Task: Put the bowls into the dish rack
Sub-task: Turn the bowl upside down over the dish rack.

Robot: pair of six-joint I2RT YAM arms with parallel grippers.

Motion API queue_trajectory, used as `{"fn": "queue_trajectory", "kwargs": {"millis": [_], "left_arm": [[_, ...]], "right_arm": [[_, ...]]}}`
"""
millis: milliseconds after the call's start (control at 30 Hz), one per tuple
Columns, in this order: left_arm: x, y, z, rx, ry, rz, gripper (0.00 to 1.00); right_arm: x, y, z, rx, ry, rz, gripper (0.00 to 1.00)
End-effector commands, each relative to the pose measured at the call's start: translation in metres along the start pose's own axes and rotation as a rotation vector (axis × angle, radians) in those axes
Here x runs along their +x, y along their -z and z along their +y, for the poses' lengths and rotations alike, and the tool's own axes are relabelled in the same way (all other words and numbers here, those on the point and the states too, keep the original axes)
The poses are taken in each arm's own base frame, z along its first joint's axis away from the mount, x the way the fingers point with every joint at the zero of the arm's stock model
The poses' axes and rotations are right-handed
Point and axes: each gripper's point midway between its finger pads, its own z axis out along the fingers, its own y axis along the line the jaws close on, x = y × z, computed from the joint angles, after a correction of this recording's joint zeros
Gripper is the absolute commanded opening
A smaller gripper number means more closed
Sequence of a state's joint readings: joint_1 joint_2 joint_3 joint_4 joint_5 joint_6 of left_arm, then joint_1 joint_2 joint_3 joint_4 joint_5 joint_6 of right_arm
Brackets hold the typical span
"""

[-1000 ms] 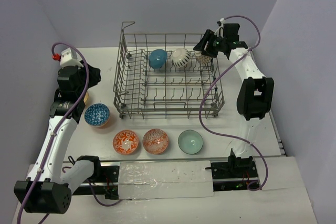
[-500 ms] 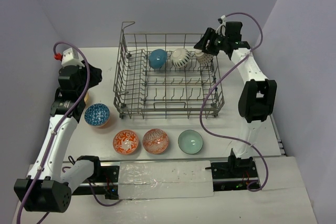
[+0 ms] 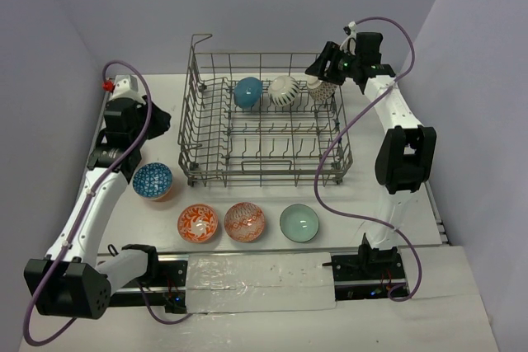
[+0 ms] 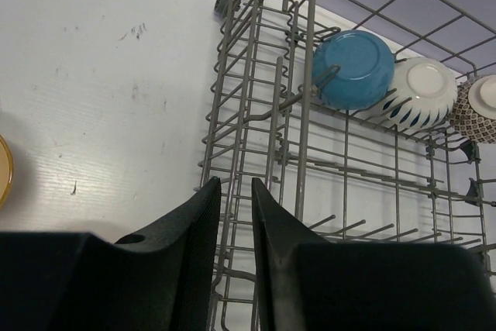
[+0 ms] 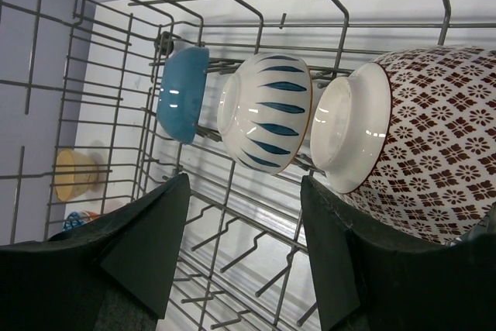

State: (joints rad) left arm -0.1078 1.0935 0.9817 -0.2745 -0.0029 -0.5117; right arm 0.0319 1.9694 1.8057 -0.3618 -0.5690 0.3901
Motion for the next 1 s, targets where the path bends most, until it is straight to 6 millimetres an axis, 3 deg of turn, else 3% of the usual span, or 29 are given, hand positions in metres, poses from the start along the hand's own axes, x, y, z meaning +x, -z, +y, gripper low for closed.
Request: {"fn": "queue_trajectory", "kwargs": {"millis": [0, 467, 967], "left_arm": [[-0.030, 0.016, -0.023, 0.087, -0.018, -0.096, 0.27], [-0.030, 0.026, -0.048, 0.204, -0.047, -0.108, 0.28], [-0.020, 0.021, -0.054, 0.223, -0.065, -0.068, 0.28]], "right_arm": [[-0.023, 0.021, 0.019, -0.026, 0.070, -0.072, 0.67], [-0.046, 0.030, -0.004, 0.135, 0.106, -0.161, 0.67], [-0.059, 0.001, -0.008, 0.110, 0.106, -0.152, 0.67]]}}
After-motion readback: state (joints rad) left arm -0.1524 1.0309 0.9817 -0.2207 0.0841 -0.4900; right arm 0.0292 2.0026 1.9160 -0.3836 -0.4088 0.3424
